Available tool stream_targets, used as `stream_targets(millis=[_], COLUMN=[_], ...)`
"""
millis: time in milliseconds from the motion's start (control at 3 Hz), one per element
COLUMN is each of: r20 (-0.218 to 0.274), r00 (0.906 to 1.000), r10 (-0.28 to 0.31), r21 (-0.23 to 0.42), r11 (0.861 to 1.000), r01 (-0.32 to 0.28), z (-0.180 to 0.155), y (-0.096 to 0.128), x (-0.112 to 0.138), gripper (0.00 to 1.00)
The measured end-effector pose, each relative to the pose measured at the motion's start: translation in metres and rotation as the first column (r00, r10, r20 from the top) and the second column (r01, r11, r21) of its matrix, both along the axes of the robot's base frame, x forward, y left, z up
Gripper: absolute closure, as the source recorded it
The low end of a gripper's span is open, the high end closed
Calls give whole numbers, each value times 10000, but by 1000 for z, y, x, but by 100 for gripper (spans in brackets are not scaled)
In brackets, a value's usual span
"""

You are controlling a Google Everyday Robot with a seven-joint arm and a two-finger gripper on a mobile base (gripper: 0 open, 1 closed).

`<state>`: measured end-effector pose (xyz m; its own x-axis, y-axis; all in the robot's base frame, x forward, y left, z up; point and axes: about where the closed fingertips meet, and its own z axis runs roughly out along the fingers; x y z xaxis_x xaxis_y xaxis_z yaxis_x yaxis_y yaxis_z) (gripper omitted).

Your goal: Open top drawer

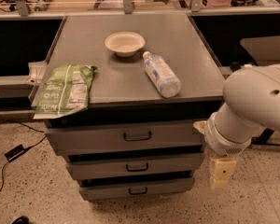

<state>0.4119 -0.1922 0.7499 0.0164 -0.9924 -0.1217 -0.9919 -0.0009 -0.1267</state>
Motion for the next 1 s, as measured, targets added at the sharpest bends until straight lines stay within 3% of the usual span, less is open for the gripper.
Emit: stream_targets(millis=[333, 1000], r20=[403, 1787], r00=[9991, 9829], r10=[-138, 440], r21=[-48, 312], r11=[9999, 9982], r01=[140, -504], z=[-31, -72], y=[-10, -6], x=[10, 66], gripper=[0, 0])
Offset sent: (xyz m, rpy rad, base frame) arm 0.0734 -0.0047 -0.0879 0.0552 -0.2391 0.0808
